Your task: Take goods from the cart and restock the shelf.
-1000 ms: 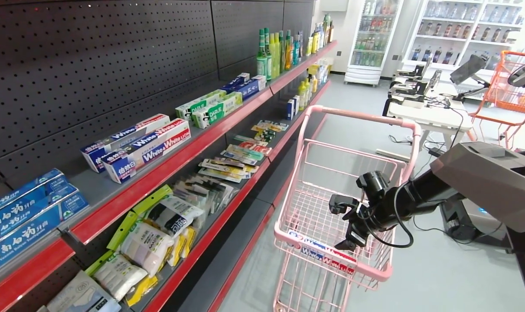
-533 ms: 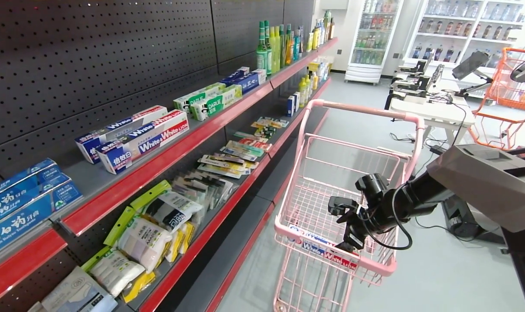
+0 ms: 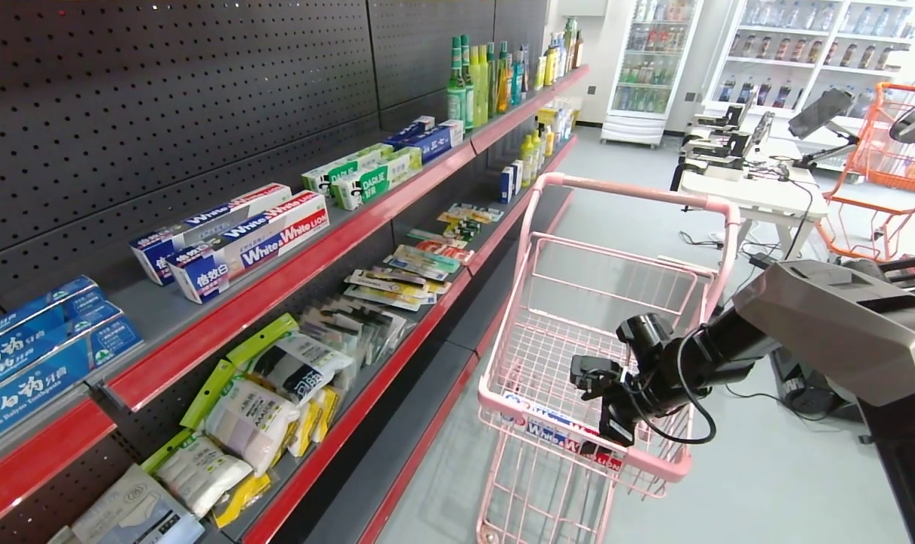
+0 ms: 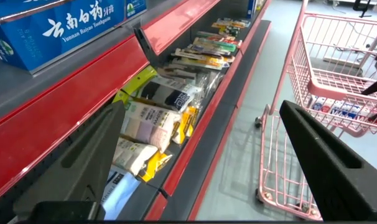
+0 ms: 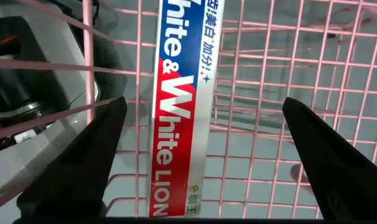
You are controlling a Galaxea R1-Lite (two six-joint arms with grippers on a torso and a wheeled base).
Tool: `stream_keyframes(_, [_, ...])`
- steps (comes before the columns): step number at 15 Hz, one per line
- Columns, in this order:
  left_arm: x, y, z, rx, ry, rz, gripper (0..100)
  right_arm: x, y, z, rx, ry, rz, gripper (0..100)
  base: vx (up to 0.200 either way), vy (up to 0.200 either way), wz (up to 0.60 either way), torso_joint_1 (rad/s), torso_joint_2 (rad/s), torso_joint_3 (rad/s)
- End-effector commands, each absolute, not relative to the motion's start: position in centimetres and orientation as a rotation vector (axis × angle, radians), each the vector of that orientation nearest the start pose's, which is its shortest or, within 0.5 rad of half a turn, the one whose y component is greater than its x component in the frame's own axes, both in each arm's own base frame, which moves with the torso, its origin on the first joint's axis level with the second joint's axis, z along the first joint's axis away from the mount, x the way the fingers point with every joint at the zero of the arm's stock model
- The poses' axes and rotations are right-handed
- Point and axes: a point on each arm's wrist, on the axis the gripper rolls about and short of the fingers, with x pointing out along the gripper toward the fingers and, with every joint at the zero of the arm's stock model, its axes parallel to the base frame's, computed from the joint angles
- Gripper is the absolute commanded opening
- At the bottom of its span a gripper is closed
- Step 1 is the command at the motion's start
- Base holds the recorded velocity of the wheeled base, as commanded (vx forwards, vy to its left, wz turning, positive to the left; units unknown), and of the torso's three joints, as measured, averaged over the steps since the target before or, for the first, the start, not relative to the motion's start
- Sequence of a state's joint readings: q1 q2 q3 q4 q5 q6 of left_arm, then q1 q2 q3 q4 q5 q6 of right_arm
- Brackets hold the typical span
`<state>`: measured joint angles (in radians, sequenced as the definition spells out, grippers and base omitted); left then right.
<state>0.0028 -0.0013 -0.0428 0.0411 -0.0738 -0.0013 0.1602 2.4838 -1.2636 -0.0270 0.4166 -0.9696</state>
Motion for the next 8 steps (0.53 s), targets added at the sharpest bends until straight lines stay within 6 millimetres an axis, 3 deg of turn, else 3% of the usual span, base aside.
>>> stream_keyframes(1, [-2.63, -0.17, 8.31, -0.001, -0.001, -0.071, 100, 39.92, 7.35, -6.01, -0.664, 0.867, 1.038, 100, 0.000, 0.000, 0.00, 0.000, 0.00, 0.000])
stream_keyframes(8, [-2.63, -0.17, 8.31, -0.001, -0.001, -0.071, 100, 40.32, 7.70, -5.83, -0.615, 0.925, 1.010, 100, 0.000, 0.000, 0.00, 0.000, 0.00, 0.000])
